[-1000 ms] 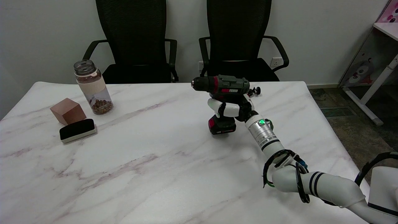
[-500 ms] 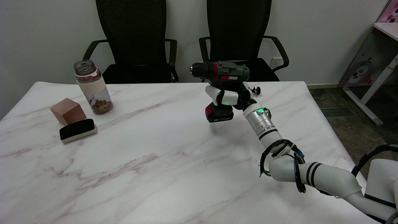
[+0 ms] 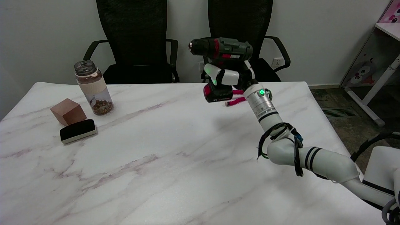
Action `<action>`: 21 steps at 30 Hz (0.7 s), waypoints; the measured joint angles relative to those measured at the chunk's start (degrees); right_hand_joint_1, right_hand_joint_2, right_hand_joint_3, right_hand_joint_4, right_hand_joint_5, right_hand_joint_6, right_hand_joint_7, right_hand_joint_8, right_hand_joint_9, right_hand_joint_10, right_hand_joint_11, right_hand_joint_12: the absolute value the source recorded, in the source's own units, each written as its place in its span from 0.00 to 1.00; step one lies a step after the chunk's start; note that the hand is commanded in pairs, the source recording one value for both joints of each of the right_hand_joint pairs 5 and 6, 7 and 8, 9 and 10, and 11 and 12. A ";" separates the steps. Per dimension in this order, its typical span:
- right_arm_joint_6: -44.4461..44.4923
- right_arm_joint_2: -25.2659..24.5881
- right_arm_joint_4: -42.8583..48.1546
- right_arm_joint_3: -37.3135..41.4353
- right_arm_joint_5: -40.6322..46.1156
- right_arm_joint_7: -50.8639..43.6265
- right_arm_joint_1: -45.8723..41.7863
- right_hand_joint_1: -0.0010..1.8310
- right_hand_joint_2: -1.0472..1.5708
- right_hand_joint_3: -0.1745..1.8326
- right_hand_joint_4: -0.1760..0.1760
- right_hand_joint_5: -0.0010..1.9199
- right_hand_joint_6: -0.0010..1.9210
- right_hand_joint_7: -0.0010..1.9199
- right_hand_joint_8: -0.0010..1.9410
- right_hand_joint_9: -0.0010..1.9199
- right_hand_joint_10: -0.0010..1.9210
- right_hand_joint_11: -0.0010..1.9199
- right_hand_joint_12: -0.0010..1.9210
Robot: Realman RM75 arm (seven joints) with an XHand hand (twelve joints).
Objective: Pick up the power screwdriver.
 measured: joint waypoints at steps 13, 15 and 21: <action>-2.17 0.02 -1.33 0.64 0.45 -3.63 5.45 0.66 1.00 0.63 0.68 0.90 0.90 0.90 0.89 0.96 0.96 0.93 0.93; -2.51 -0.03 -1.68 0.72 0.84 -4.58 6.07 0.66 1.00 0.63 0.68 0.90 0.90 0.90 0.89 0.96 0.96 0.93 0.93; -3.36 -0.15 -3.52 0.79 3.37 -8.78 7.22 0.66 1.00 0.64 0.68 0.90 0.90 0.90 0.89 0.96 0.96 0.94 0.94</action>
